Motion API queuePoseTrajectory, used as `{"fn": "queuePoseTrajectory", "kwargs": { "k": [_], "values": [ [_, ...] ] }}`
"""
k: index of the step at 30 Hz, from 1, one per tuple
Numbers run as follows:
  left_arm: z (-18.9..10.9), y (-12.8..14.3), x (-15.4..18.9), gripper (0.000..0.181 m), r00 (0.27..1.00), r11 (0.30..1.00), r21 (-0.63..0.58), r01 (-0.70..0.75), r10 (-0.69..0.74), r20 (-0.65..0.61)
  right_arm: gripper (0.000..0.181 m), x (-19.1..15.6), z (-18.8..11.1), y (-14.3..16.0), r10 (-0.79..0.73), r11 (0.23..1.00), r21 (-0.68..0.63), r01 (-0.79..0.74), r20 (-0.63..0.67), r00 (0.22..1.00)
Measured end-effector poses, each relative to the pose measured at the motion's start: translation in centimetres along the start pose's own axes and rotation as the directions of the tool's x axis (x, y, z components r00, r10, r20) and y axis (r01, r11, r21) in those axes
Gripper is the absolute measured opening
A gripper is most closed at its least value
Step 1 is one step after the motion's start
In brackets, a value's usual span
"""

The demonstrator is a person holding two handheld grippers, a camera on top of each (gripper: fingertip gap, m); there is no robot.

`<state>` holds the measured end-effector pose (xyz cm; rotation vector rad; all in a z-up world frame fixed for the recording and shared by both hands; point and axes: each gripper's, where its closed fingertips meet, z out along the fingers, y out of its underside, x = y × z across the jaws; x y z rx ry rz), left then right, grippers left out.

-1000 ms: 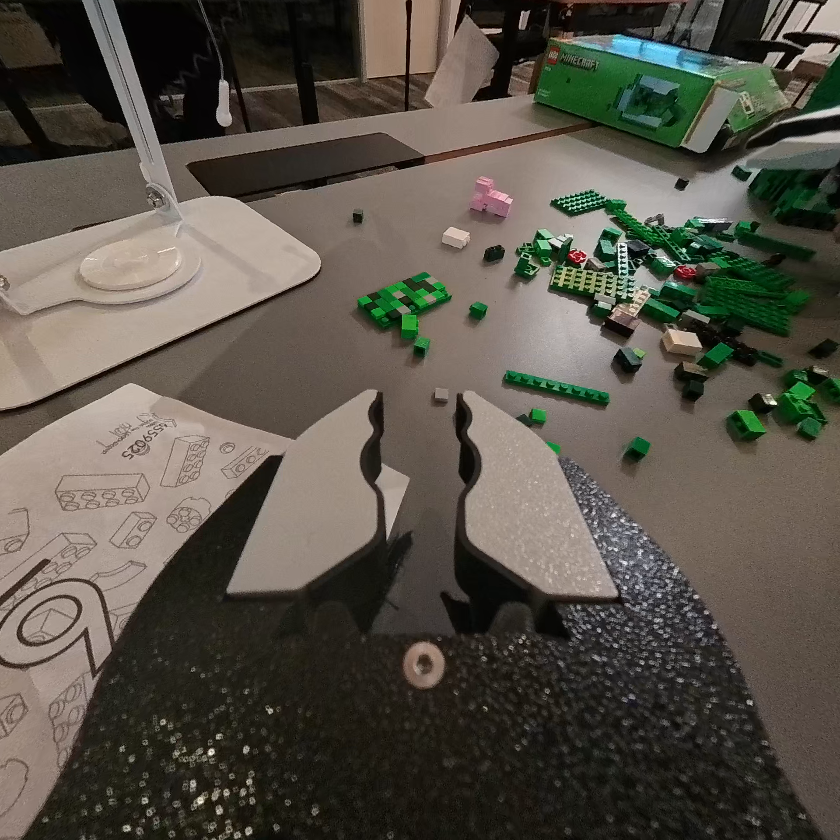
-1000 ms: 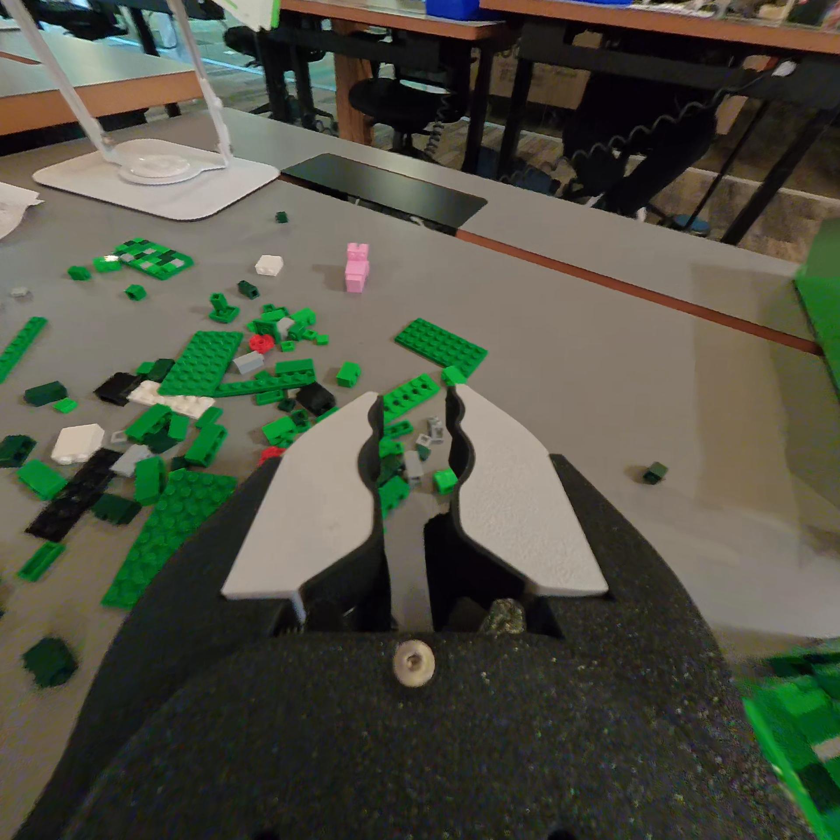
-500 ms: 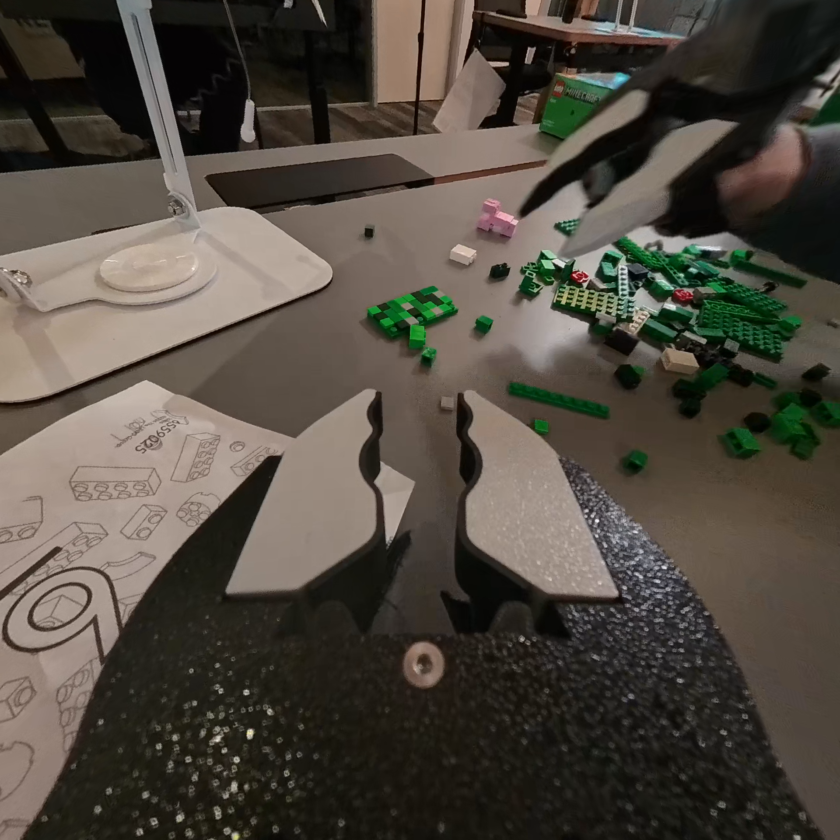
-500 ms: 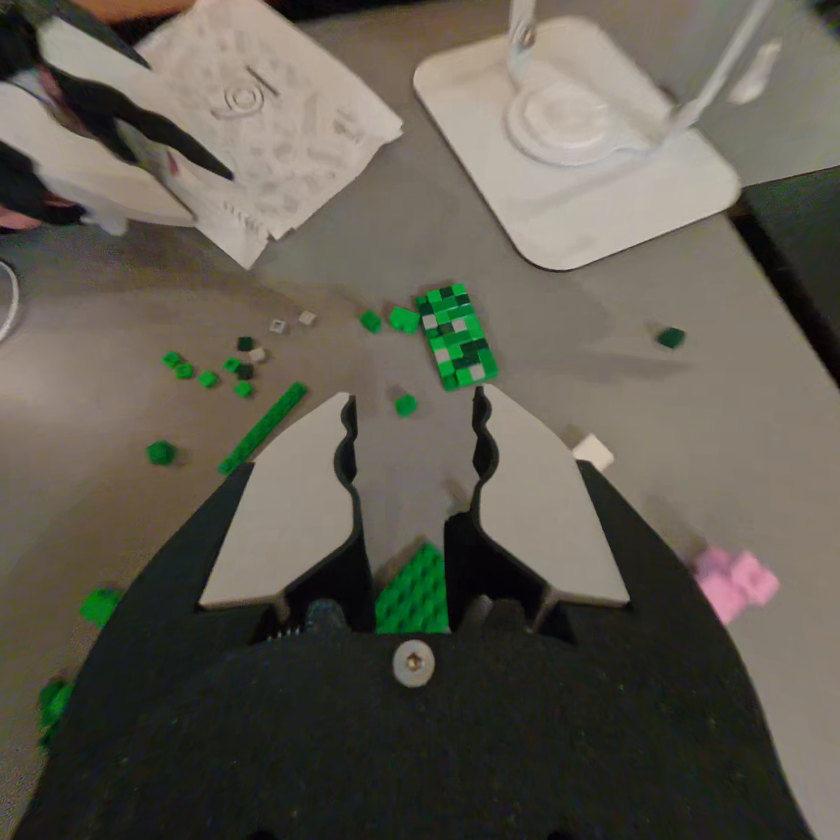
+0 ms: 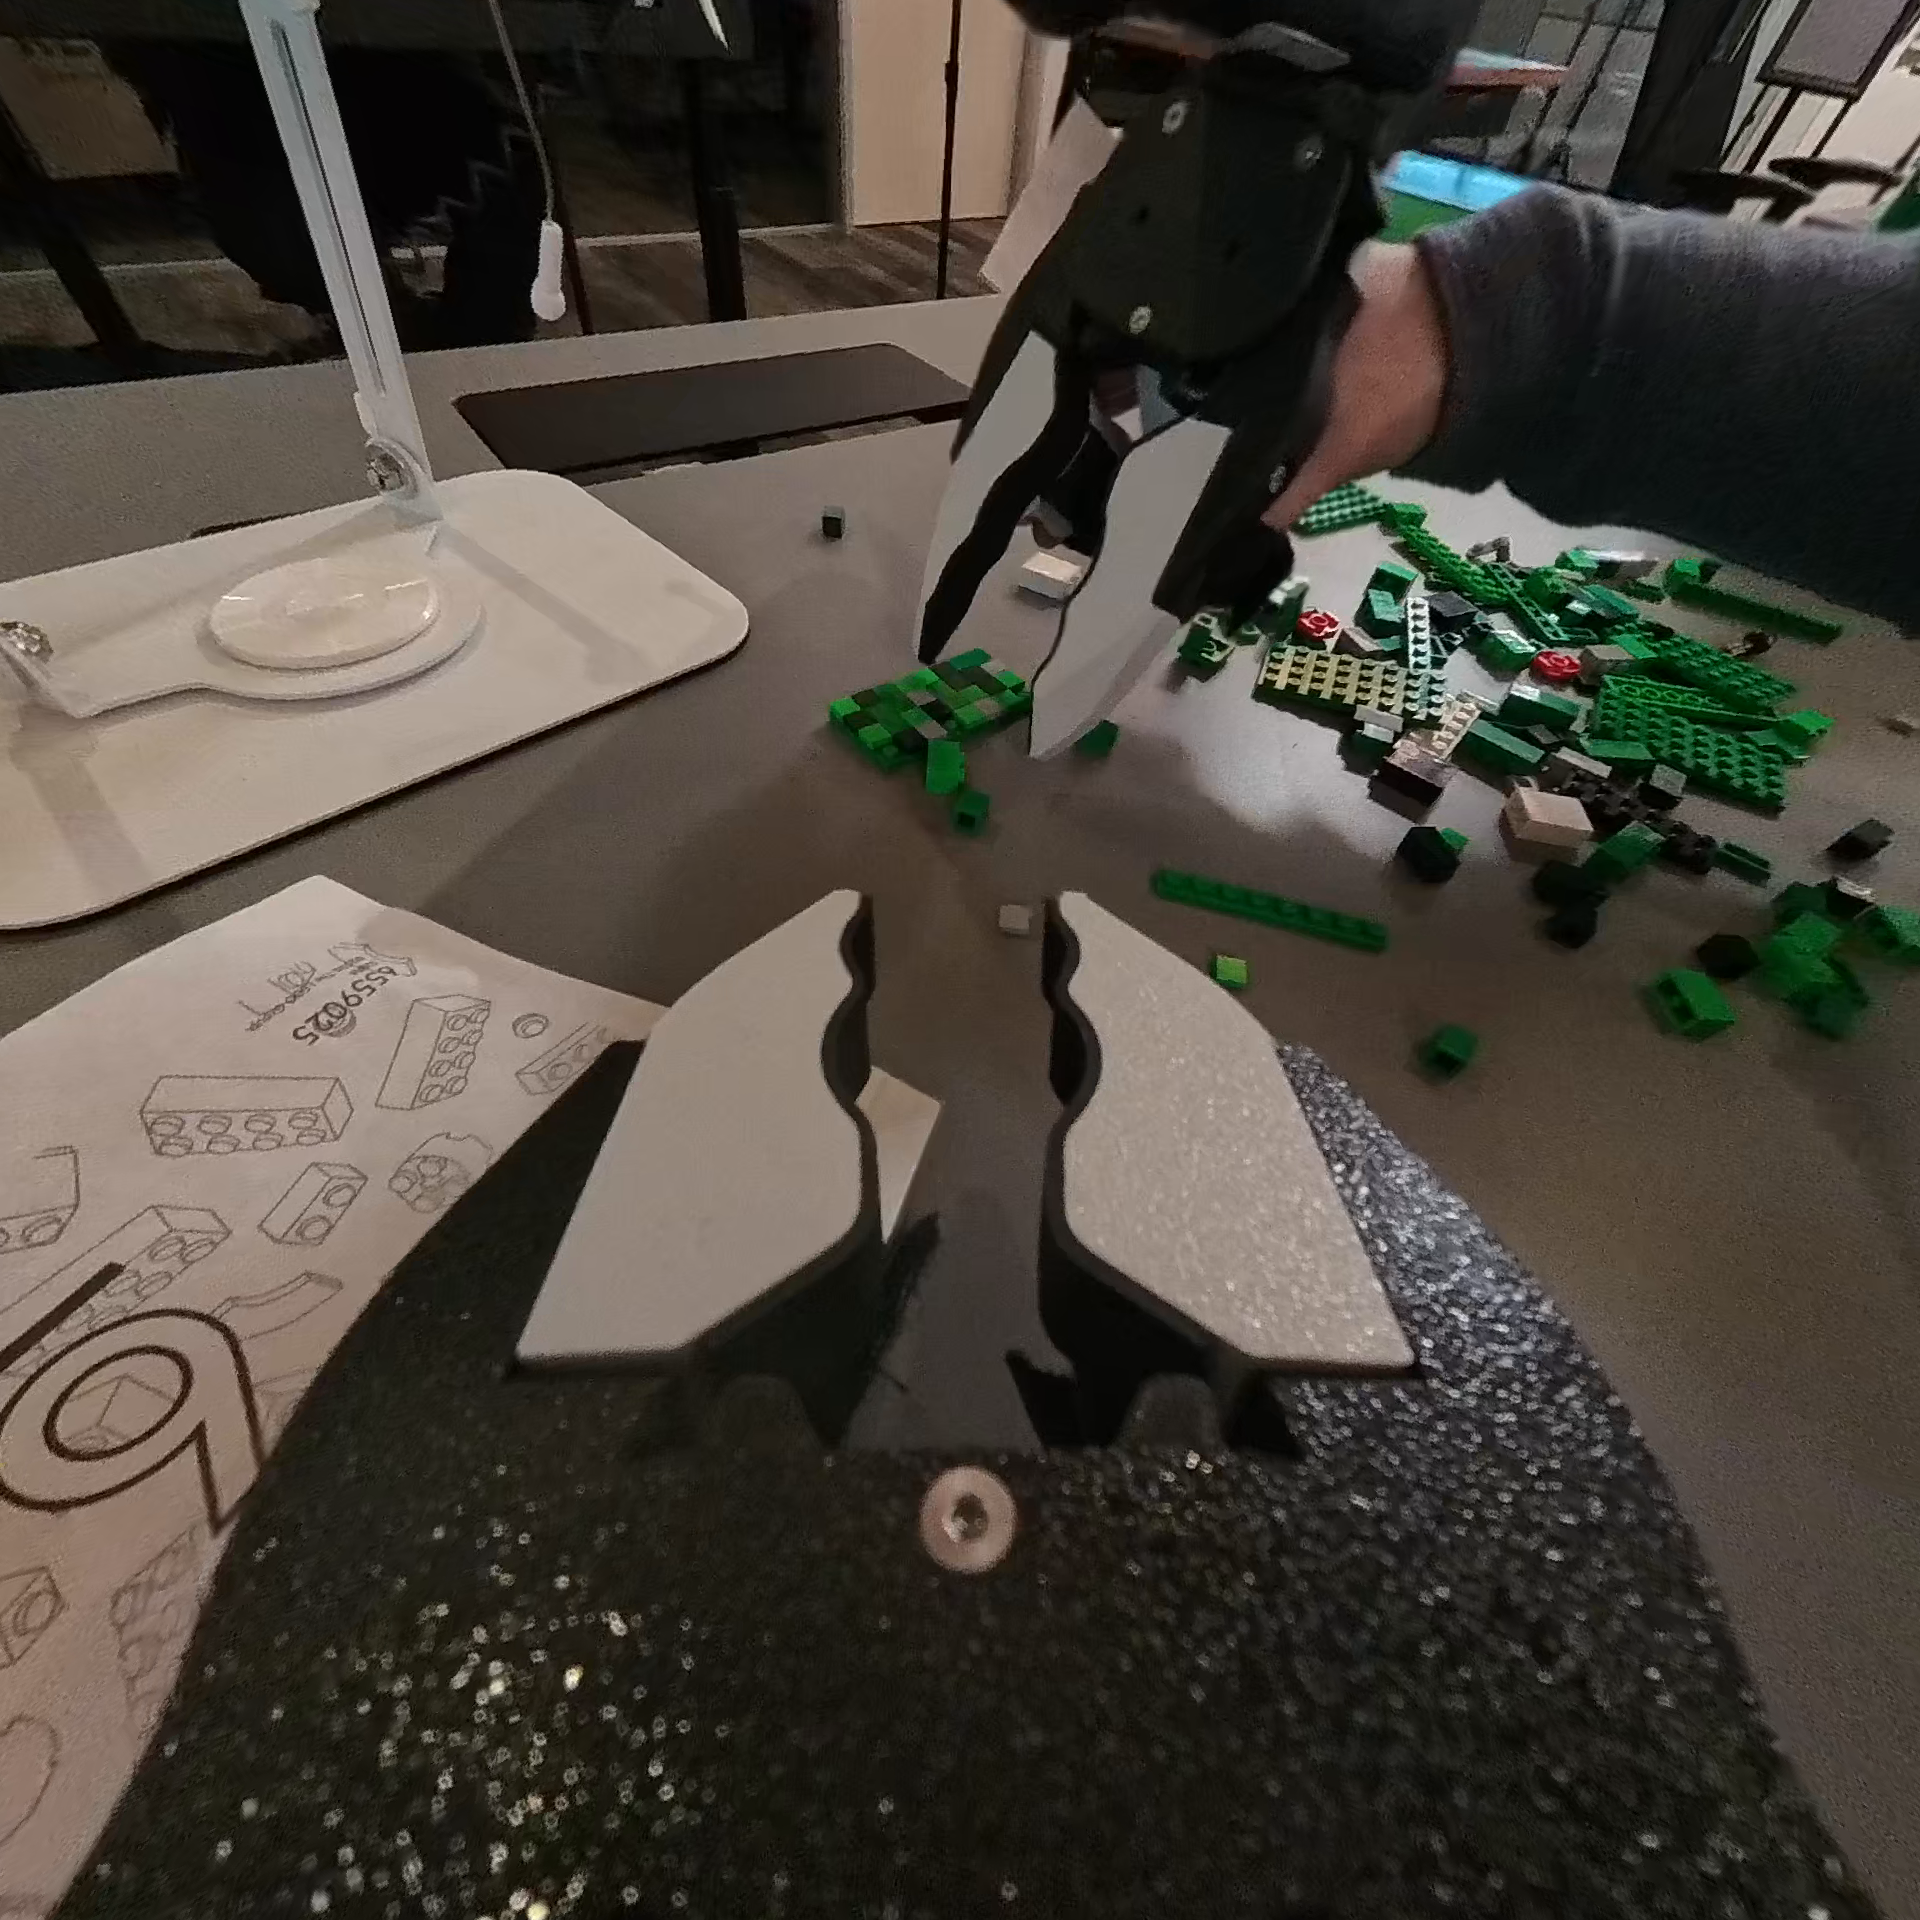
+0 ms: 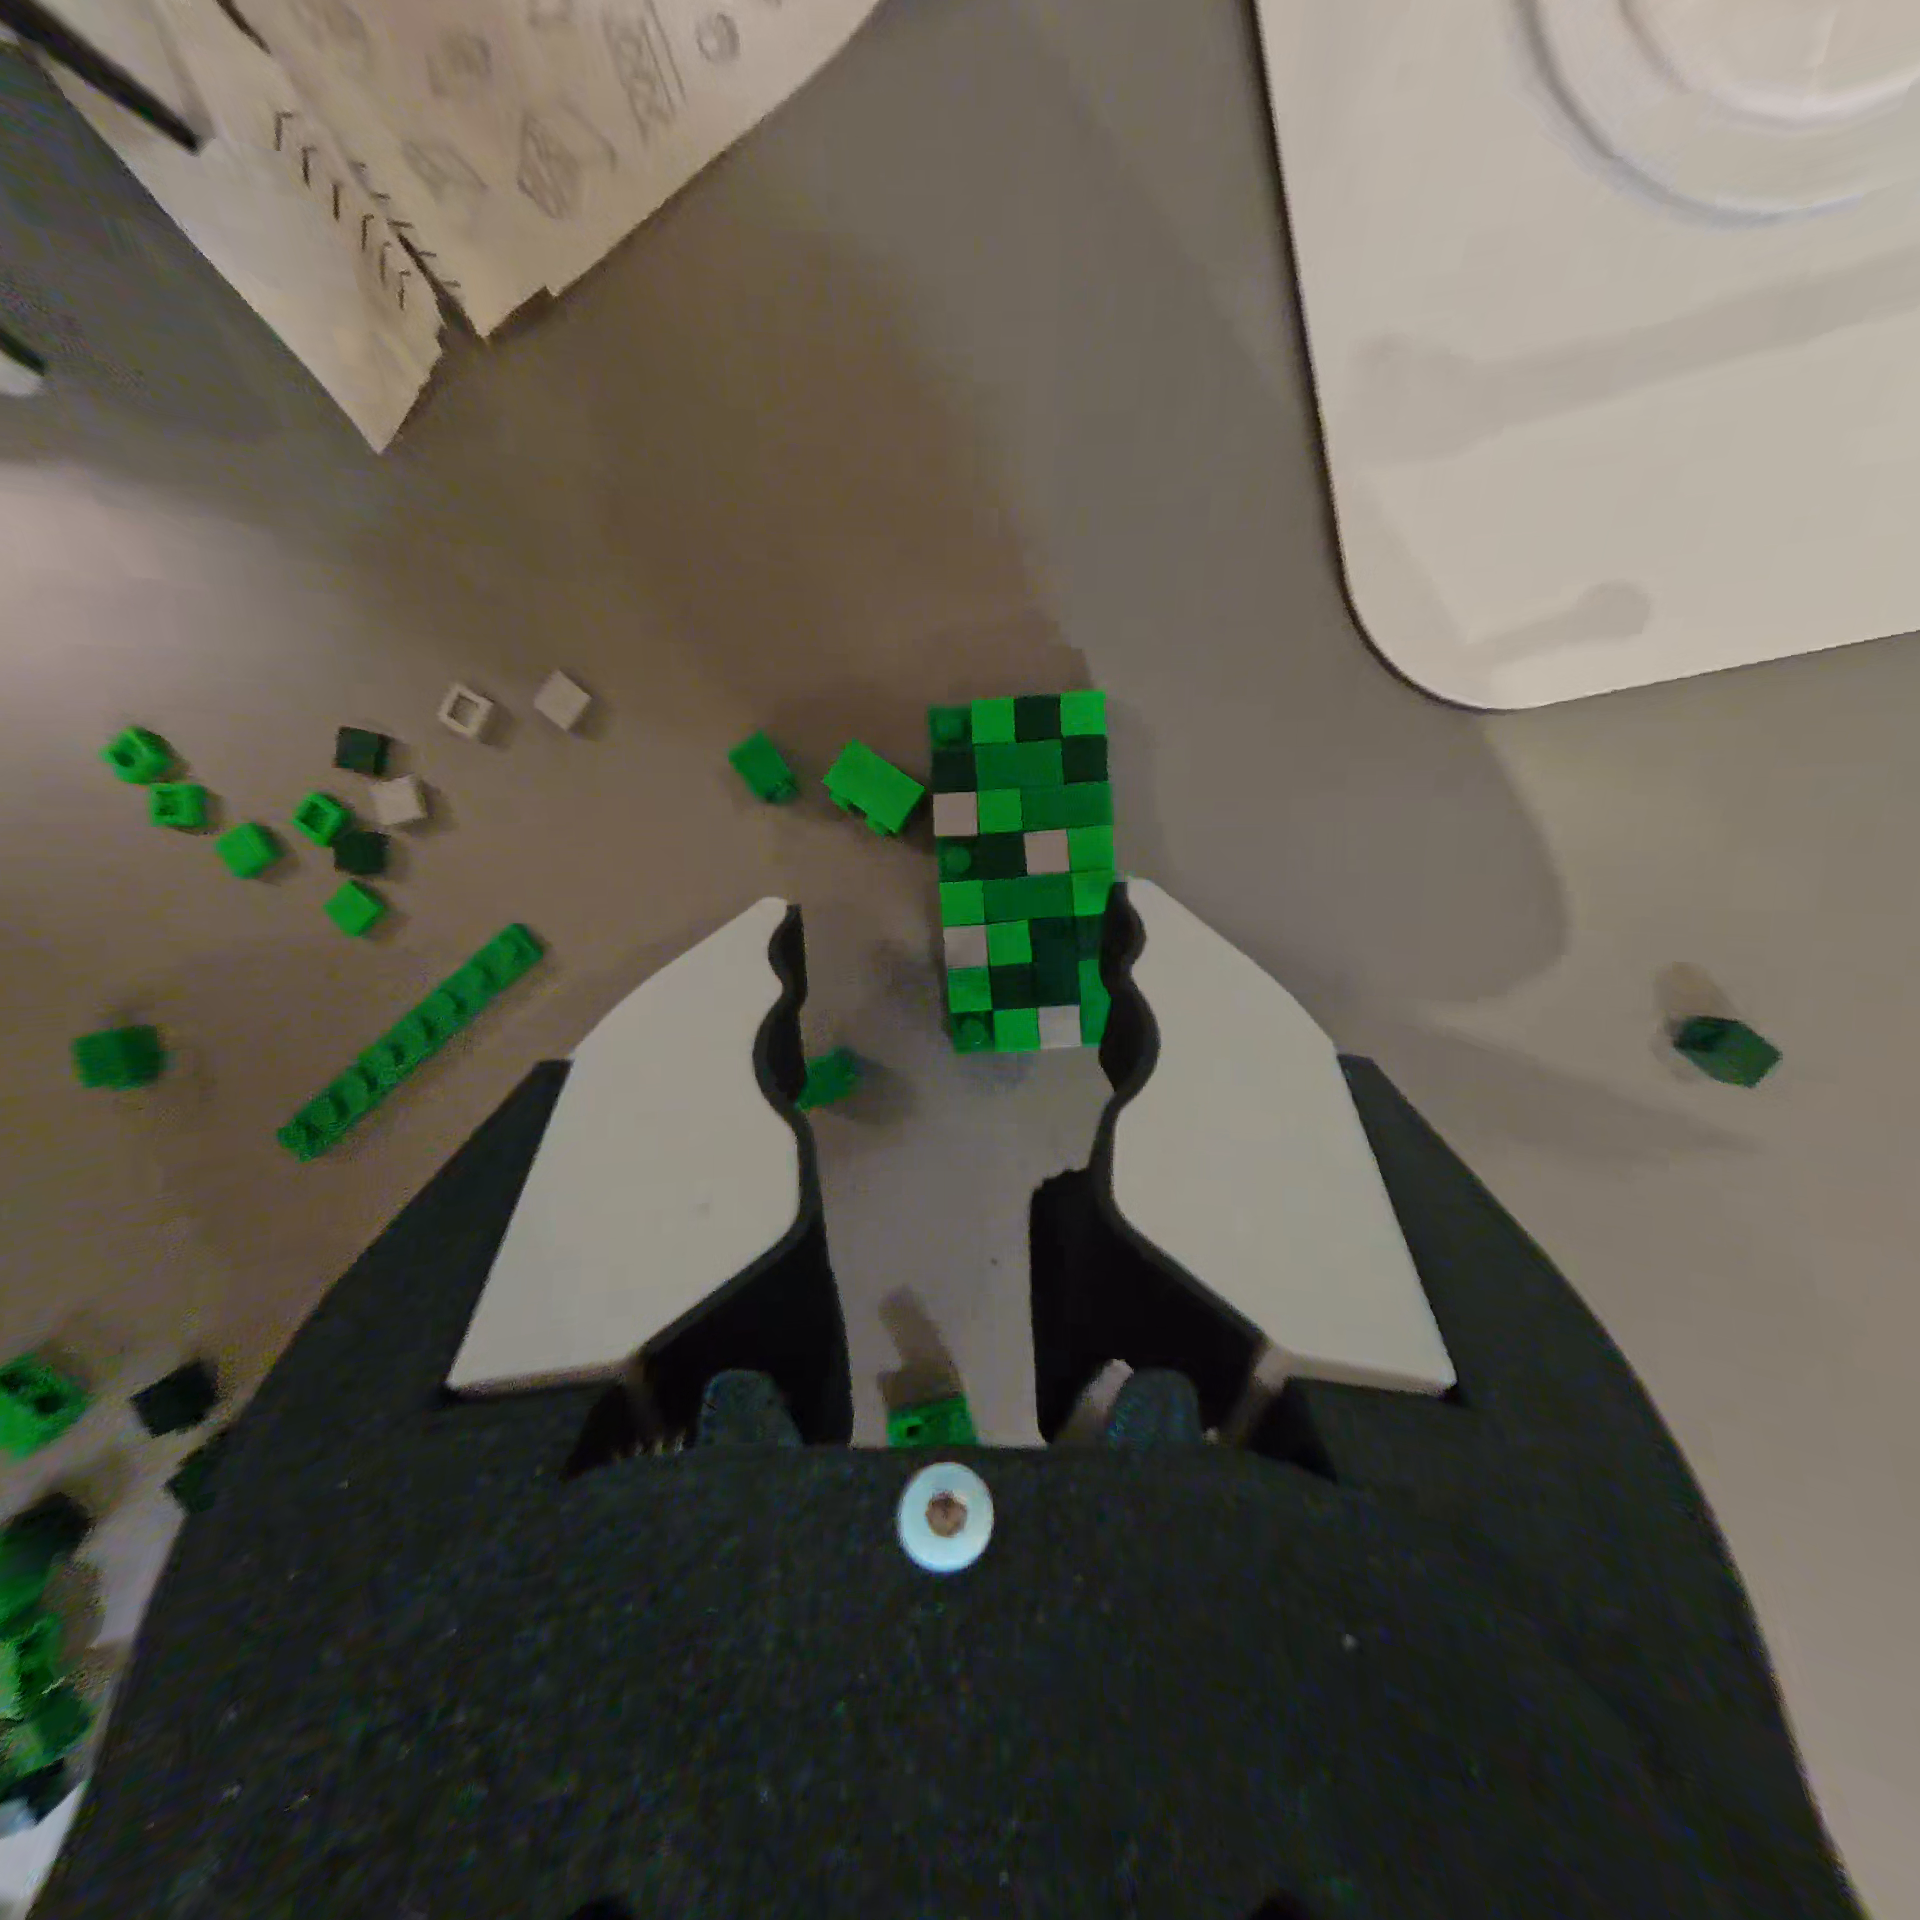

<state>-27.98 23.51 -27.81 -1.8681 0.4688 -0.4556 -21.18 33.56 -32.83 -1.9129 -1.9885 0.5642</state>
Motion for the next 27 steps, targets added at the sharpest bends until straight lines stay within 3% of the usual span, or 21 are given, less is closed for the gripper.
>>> {"fn": "queuePoseTrajectory", "kwargs": {
  "k": [9,11,19,23,25,27],
  "values": [
    [0.0,0.0,0.0,0.031,1.0,1.0,0.003,0.006,-0.006,-0.005,0.042,1.3,0.5,0.5,0.015,0.993,-0.119,-0.01,0.042,0.999],
    [0.0,-0.1,0.0,0.031,1.0,1.0,0.005,0.007,-0.007,-0.005,0.034,1.8,0.4,0.8,-0.004,0.99,-0.143,0.006,0.012,1.0],
    [0.0,-0.1,0.0,0.031,1.0,1.0,0.004,0.009,-0.009,-0.005,0.033,5.2,-1.2,3.1,0.05,0.983,-0.166,-0.074,-0.142,0.989],
    [0.0,0.0,0.1,0.031,1.0,1.0,-0.002,0.002,-0.002,-0.005,0.053,5.5,-2.3,3.2,0.071,0.988,-0.125,-0.094,-0.177,0.982],
    [0.1,0.0,0.1,0.031,1.0,1.0,-0.003,0.0,0.0,-0.004,0.053,4.4,-2.8,1.7,0.054,0.997,-0.048,-0.062,-0.143,0.988],
    [0.1,0.0,0.1,0.031,1.0,1.0,-0.004,-0.001,0.001,-0.004,0.046,1.6,-2.4,-0.1,-0.023,1.0,0.017,0.023,-0.031,0.999]
  ]
}}
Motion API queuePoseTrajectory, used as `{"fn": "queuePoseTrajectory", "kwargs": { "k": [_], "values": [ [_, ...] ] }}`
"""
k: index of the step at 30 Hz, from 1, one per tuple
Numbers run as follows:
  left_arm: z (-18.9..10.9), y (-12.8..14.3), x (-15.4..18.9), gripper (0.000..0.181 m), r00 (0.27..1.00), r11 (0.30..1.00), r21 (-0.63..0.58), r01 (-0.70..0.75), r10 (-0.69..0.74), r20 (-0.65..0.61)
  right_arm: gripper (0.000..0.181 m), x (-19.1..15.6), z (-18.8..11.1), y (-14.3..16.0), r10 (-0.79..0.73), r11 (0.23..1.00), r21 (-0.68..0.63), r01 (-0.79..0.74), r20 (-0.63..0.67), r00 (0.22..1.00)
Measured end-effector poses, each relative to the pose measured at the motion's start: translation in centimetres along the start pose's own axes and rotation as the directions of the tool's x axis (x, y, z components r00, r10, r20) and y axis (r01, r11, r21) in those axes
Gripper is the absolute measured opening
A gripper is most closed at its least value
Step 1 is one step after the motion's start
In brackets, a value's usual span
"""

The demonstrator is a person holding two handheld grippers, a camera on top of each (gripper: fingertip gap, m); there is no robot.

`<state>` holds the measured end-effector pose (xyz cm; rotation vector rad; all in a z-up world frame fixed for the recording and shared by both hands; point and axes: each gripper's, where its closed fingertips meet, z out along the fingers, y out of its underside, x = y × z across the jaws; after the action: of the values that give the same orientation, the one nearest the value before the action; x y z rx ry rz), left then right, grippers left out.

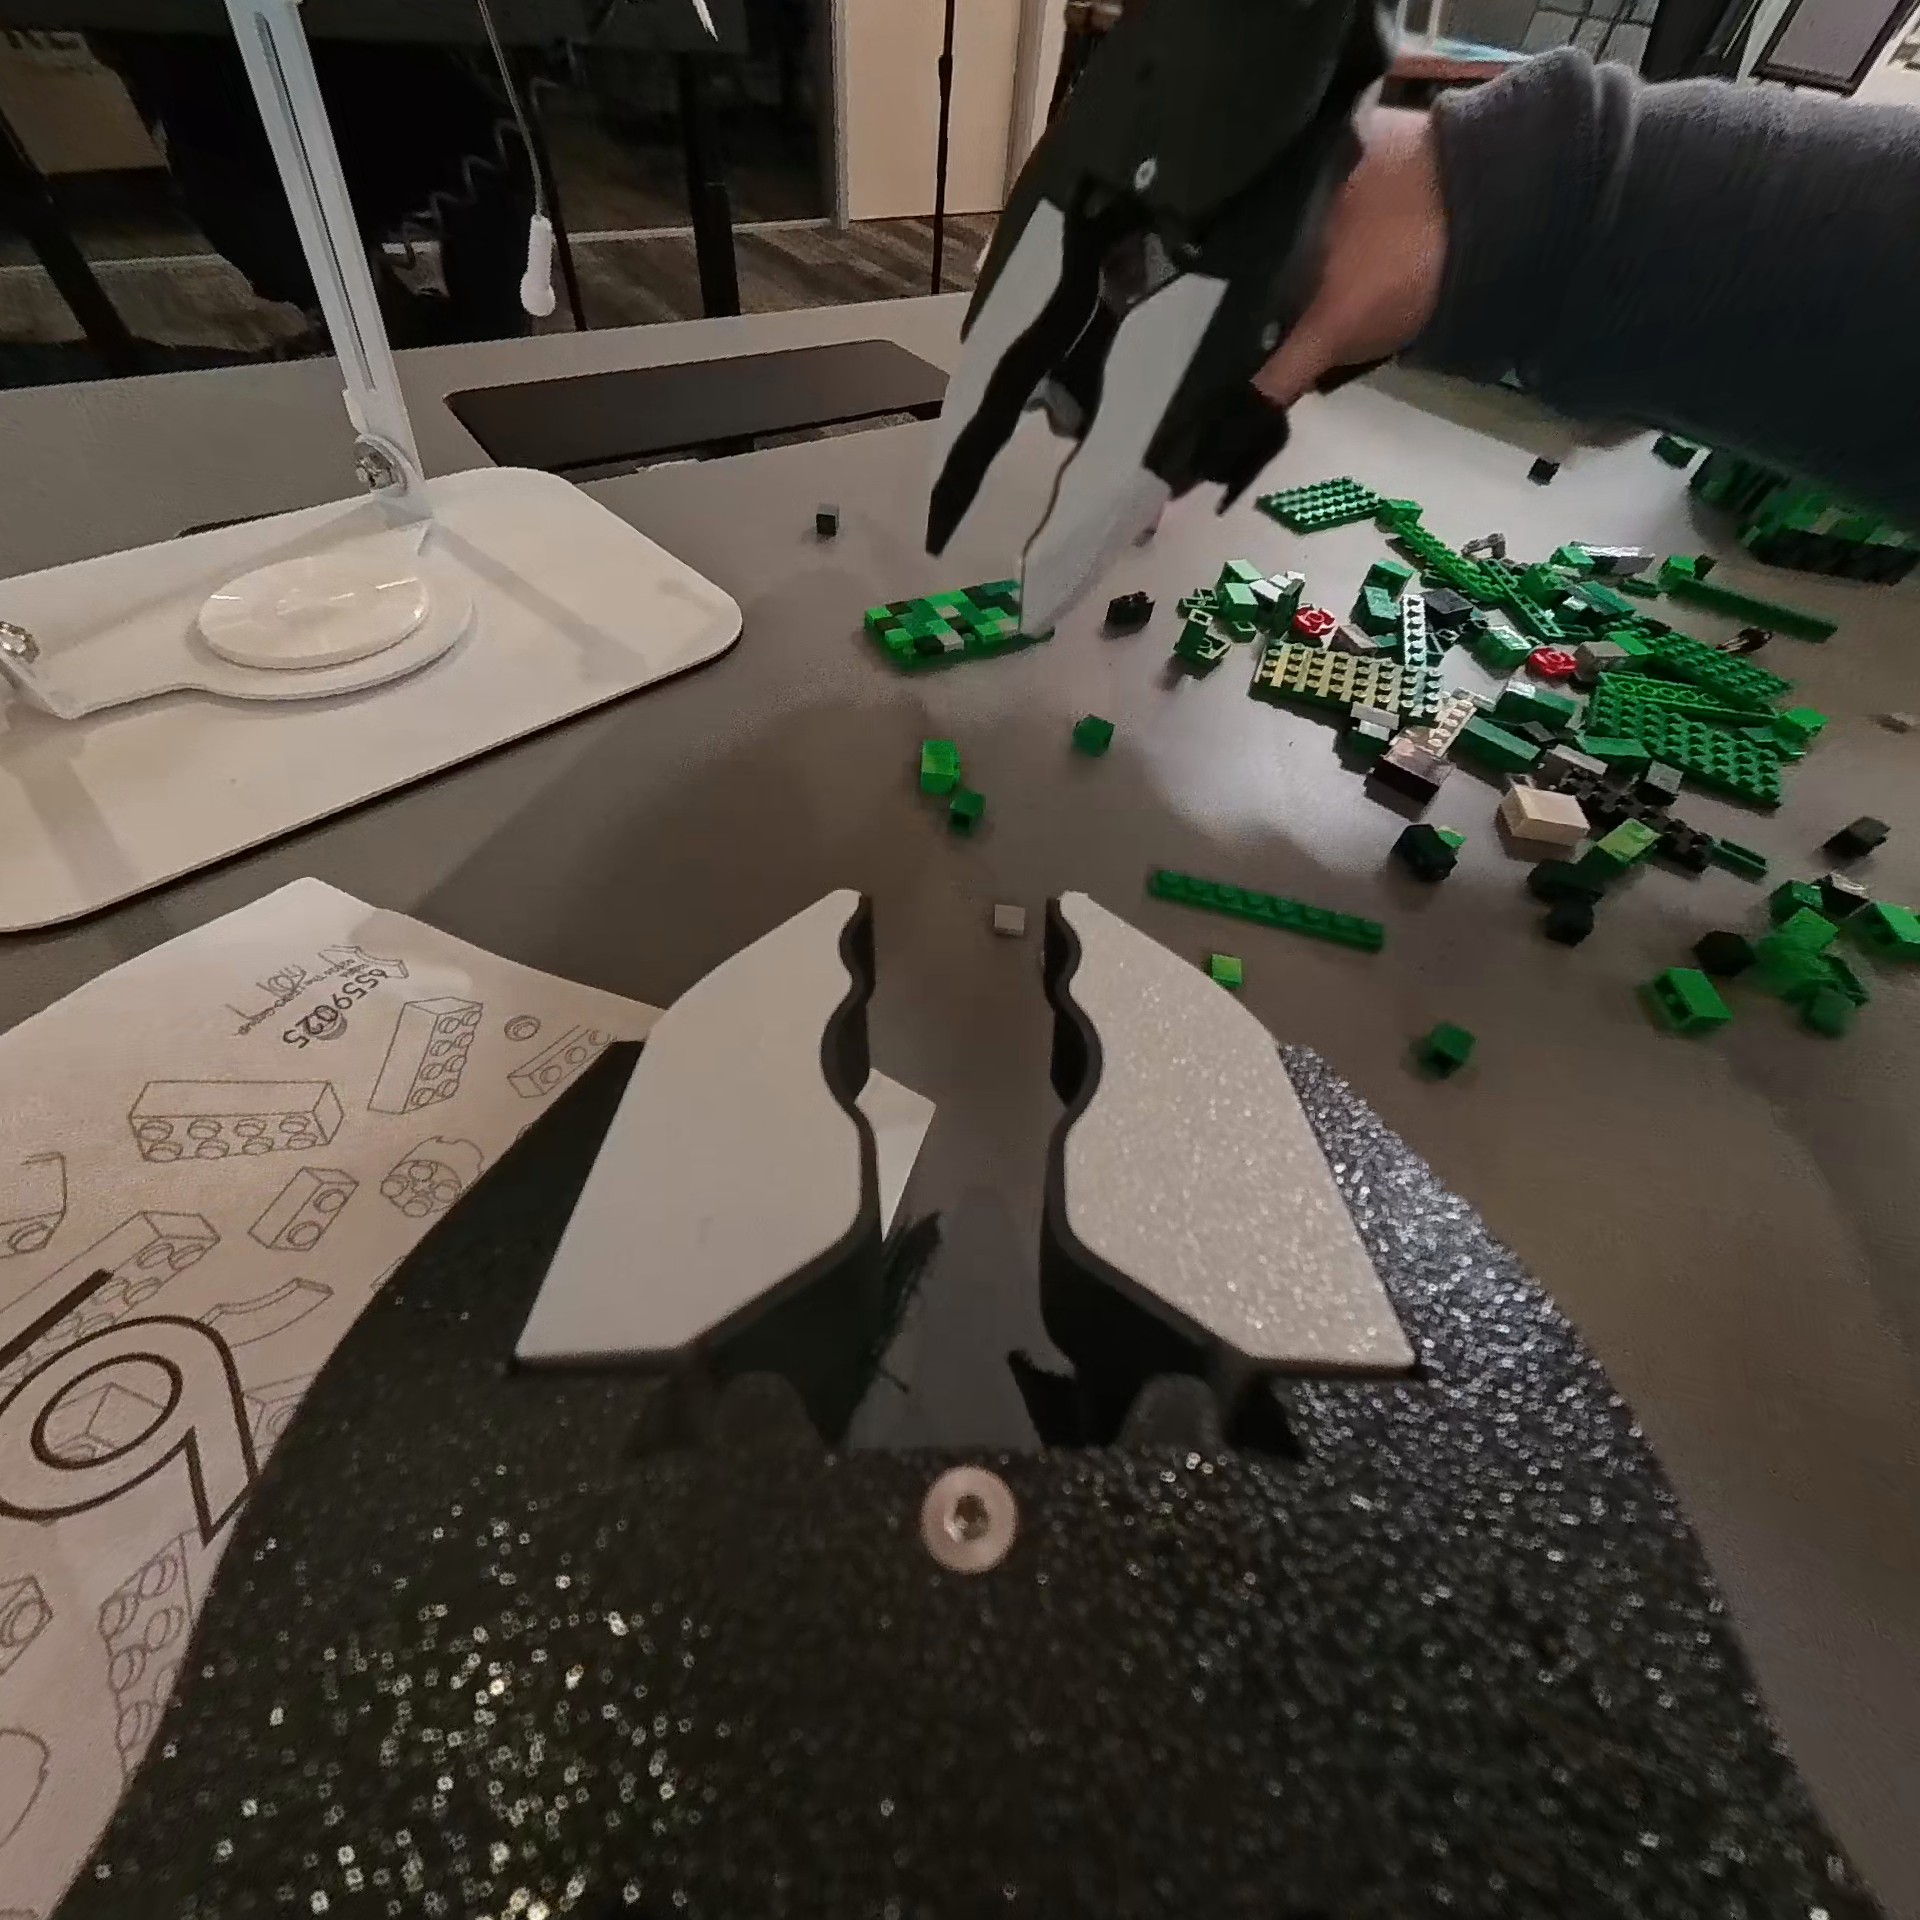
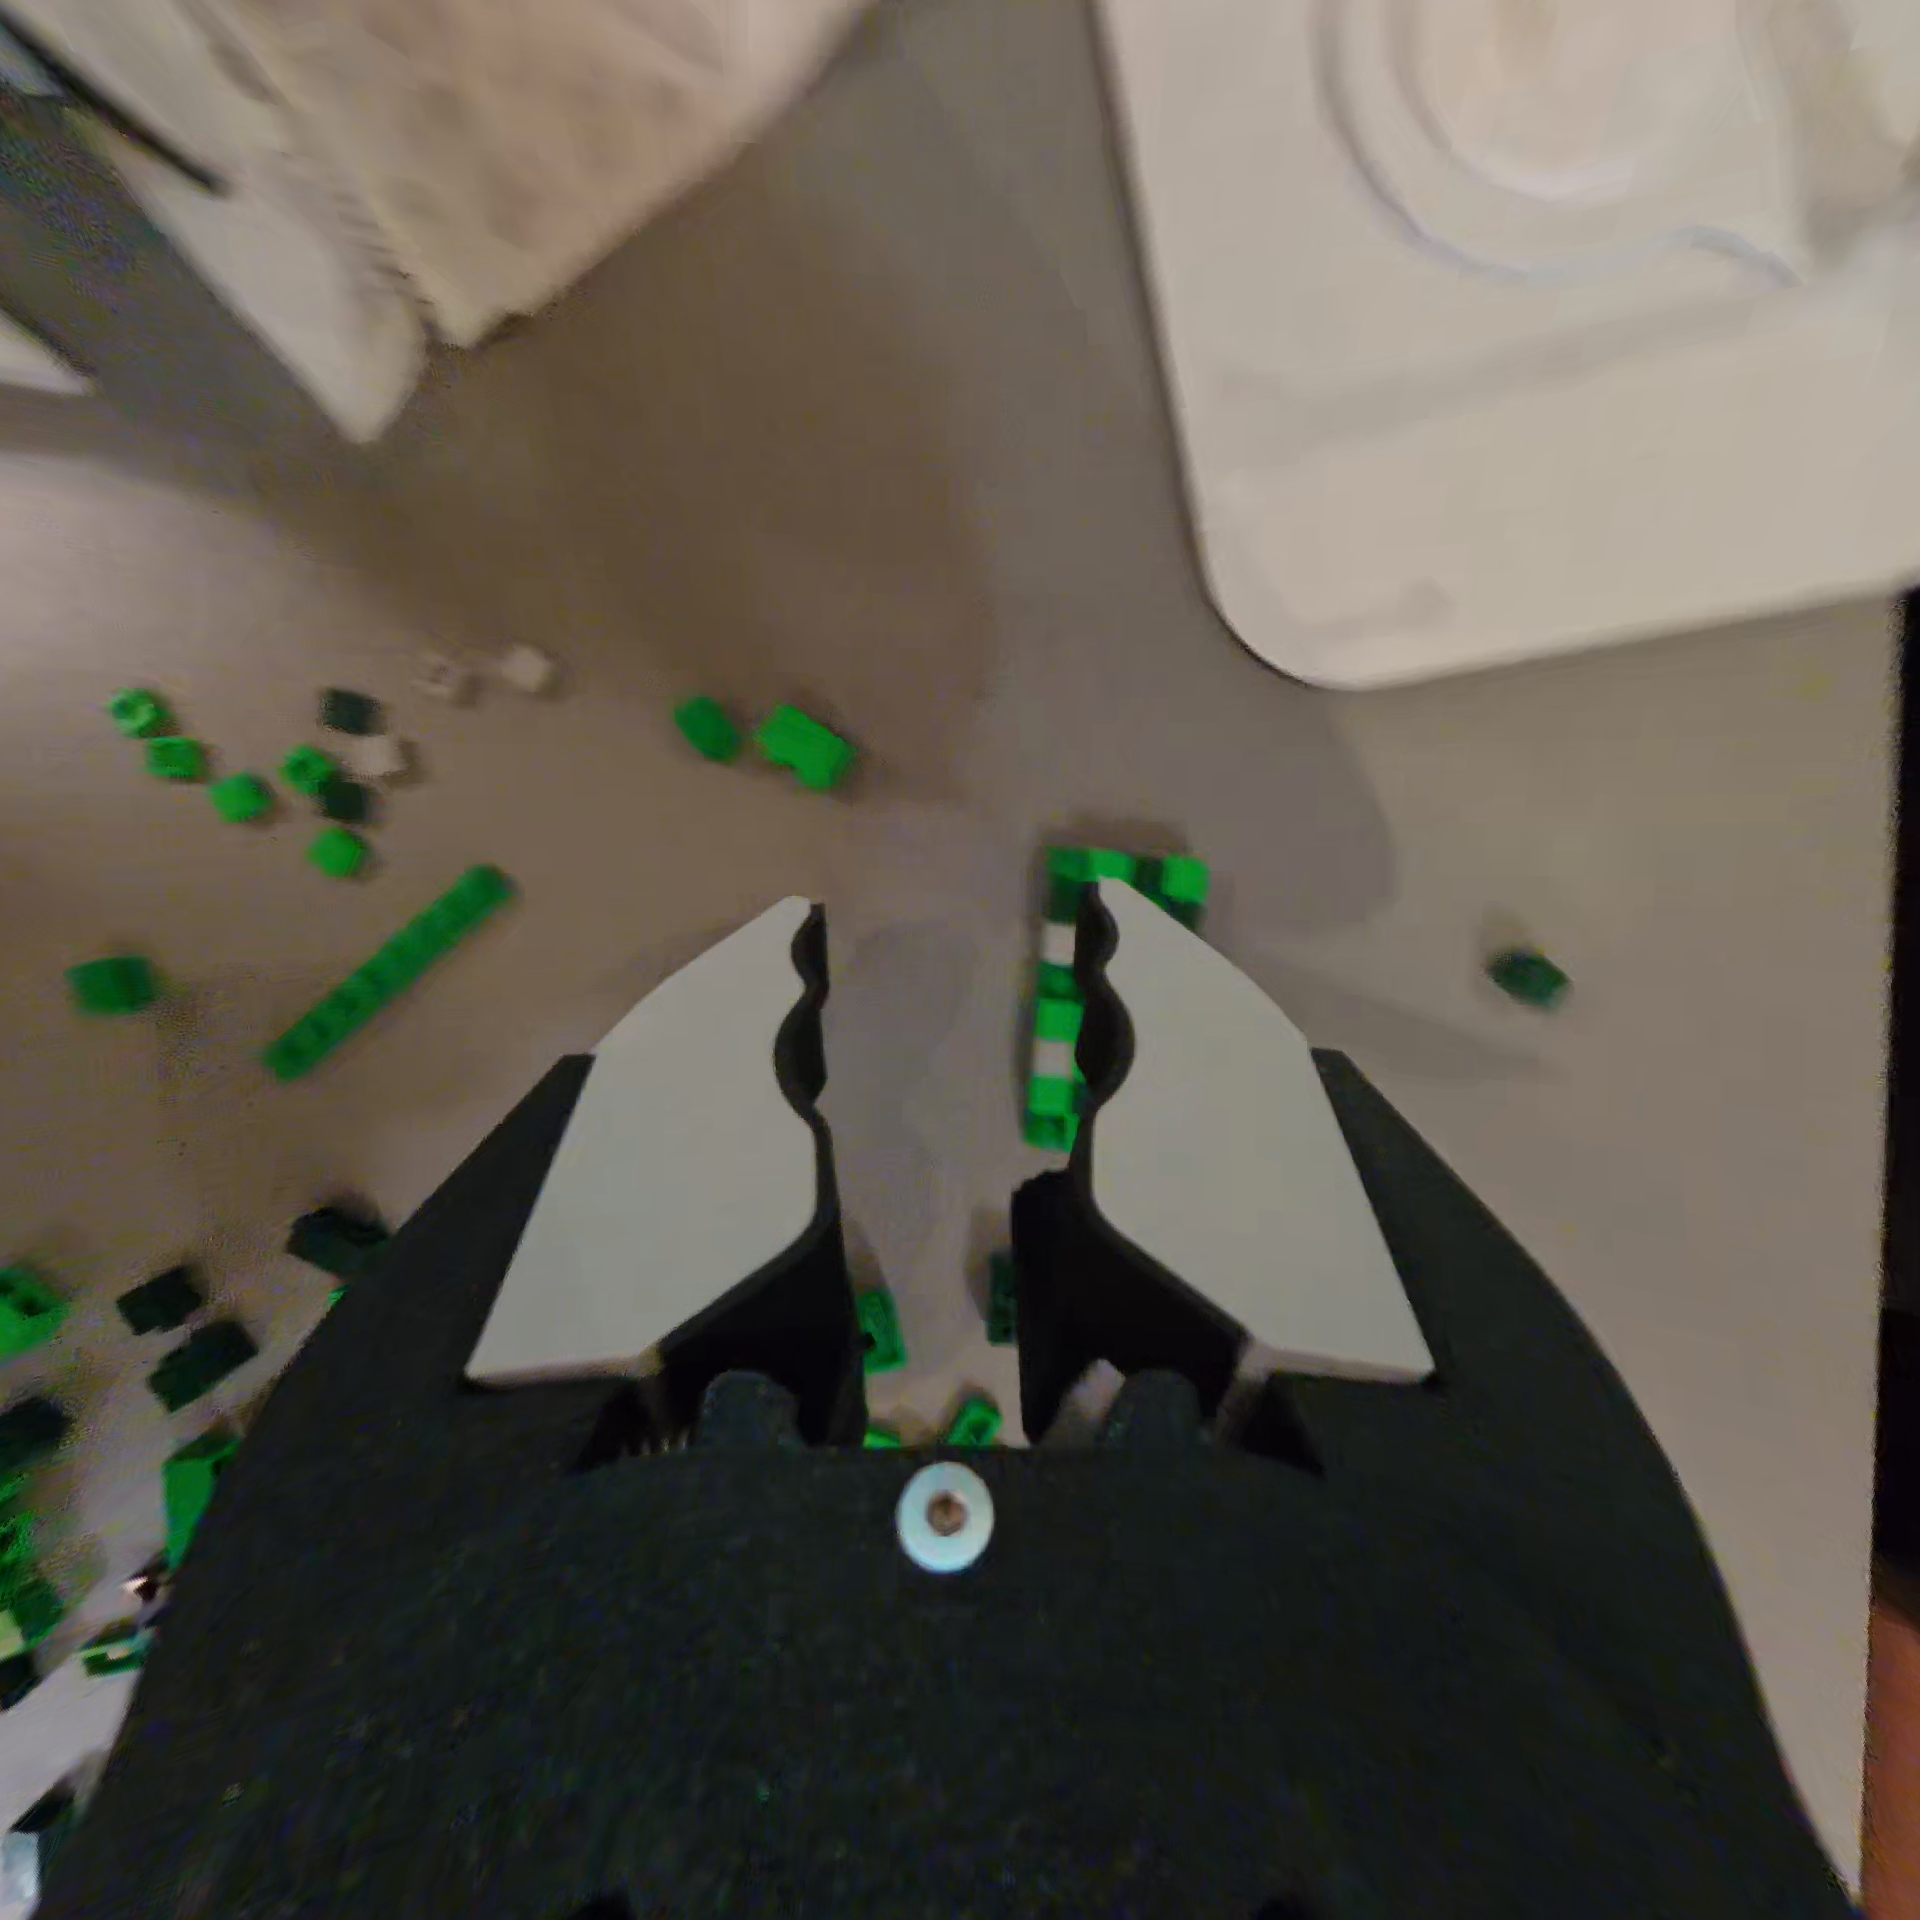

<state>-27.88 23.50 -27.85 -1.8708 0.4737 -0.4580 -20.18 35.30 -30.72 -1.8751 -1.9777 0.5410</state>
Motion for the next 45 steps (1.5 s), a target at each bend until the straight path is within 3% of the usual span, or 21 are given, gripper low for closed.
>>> {"fn": "queuePoseTrajectory", "kwargs": {
  "k": [3,8,22,28,31,33,38,41,43,45],
  "values": [
    [0.0,0.0,0.0,0.031,1.0,1.0,-0.001,0.0,0.0,-0.001,0.045,-2.3,1.4,-0.7,-0.142,0.988,-0.054,0.145,0.062,0.988],
    [0.0,0.0,0.0,0.031,1.0,1.0,0.001,0.002,-0.002,-0.002,0.054,-4.0,3.7,-1.8,-0.074,0.989,-0.119,0.093,0.158,0.985],
    [0.0,0.0,0.0,0.032,1.0,1.0,-0.004,0.007,-0.008,-0.007,0.016,-1.3,4.5,-1.6,-0.114,0.978,-0.175,0.117,0.025,0.993],
    [0.0,0.0,0.0,0.032,1.0,1.0,0.001,0.014,-0.014,-0.007,0.049,1.4,1.4,-1.7,-0.007,0.998,-0.066,0.002,-0.07,0.998],
    [0.0,0.0,0.0,0.033,1.0,1.0,-0.002,0.014,-0.014,-0.008,0.071,2.8,0.3,1.0,0.135,0.985,-0.105,-0.14,-0.056,0.989],
    [0.1,0.1,0.0,0.033,1.0,1.0,-0.006,0.008,-0.008,-0.008,0.073,3.0,0.4,2.2,0.192,0.975,-0.114,-0.193,-0.016,0.981],
    [0.1,0.1,0.2,0.033,1.0,1.0,-0.006,0.004,-0.004,-0.01,0.068,3.2,1.2,3.8,0.189,0.965,-0.182,-0.188,-0.016,0.982],
    [0.1,0.0,0.1,0.033,1.0,1.0,-0.004,0.006,-0.006,-0.011,0.055,3.7,1.2,3.9,0.184,0.96,-0.208,-0.188,-0.041,0.982],
    [0.1,0.0,0.1,0.033,1.0,1.0,-0.003,0.007,-0.007,-0.011,0.034,4.0,1.1,4.2,0.156,0.957,-0.236,-0.169,-0.075,0.985],
    [0.1,0.0,0.2,0.033,1.0,1.0,-0.005,0.004,-0.004,-0.013,0.033,4.0,1.1,4.2,0.151,0.953,-0.249,-0.172,-0.102,0.983]
  ]
}}
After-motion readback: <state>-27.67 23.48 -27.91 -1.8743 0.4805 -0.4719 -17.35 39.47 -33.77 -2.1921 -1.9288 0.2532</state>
